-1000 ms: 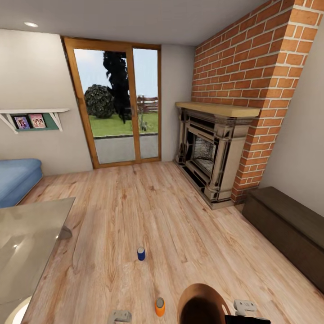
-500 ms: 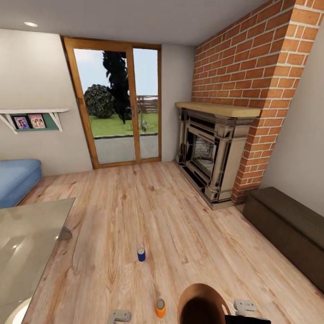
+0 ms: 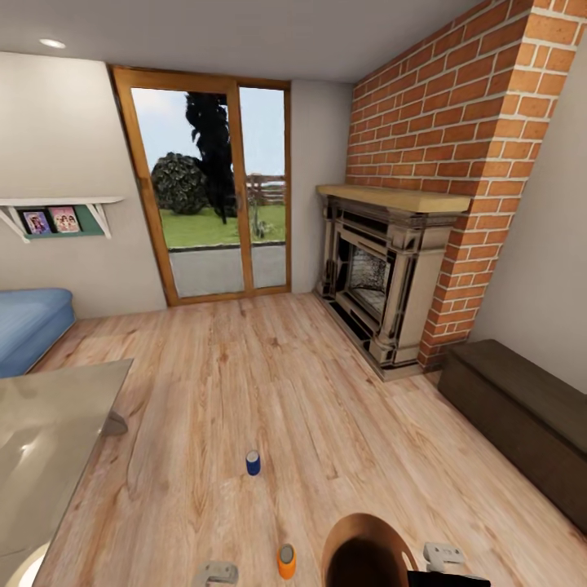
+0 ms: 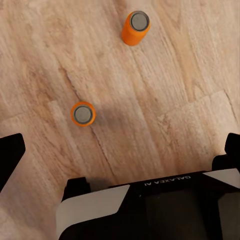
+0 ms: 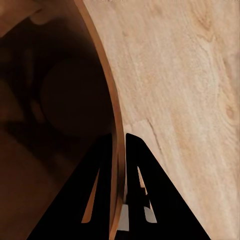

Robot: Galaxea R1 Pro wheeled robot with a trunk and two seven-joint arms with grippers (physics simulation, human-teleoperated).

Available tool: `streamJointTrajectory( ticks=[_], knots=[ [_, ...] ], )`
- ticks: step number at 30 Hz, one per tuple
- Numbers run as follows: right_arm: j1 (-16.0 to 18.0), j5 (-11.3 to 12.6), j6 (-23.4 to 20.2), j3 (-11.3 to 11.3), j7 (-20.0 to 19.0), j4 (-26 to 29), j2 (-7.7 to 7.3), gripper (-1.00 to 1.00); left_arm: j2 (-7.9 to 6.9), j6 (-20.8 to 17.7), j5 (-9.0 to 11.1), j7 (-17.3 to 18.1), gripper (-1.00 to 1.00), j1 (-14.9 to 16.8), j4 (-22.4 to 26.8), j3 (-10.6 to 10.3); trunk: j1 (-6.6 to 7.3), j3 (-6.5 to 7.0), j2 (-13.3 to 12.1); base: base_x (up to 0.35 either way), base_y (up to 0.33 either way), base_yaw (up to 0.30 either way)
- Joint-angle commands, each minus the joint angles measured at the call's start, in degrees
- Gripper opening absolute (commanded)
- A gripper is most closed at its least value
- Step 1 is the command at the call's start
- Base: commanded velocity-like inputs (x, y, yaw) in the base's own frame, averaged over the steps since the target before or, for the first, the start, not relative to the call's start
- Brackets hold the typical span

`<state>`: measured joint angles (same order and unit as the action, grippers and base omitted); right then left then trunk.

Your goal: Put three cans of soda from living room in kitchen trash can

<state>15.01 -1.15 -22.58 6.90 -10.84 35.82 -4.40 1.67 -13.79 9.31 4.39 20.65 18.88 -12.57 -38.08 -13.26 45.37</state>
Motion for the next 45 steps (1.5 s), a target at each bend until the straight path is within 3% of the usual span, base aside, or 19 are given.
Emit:
streamJointTrajectory(
  ticks=[1, 15, 45],
  knots=[
    [0.02, 0.62, -0.07, 0.05, -0.43, 0.04, 0.01, -1.00, 0.00, 0.02, 0.00, 0.00, 1.00, 0.00, -0.02, 0.00, 0.00, 0.01, 0.00, 0.088, -0.038, 0.000],
    [0.02, 0.62, -0.05, 0.05, -0.34, 0.04, 0.01, -1.00, 0.00, 0.84, 0.00, -0.01, 1.00, 0.00, -0.15, 0.00, 0.00, 0.01, 0.00, 0.118, -0.009, 0.000],
    [0.02, 0.62, -0.01, 0.05, -0.29, 0.04, 0.10, -1.00, 0.02, 0.87, 0.09, -1.49, 1.00, 0.00, -0.15, 0.00, 0.00, 0.01, 0.00, -0.005, 0.020, 0.000]
  ],
)
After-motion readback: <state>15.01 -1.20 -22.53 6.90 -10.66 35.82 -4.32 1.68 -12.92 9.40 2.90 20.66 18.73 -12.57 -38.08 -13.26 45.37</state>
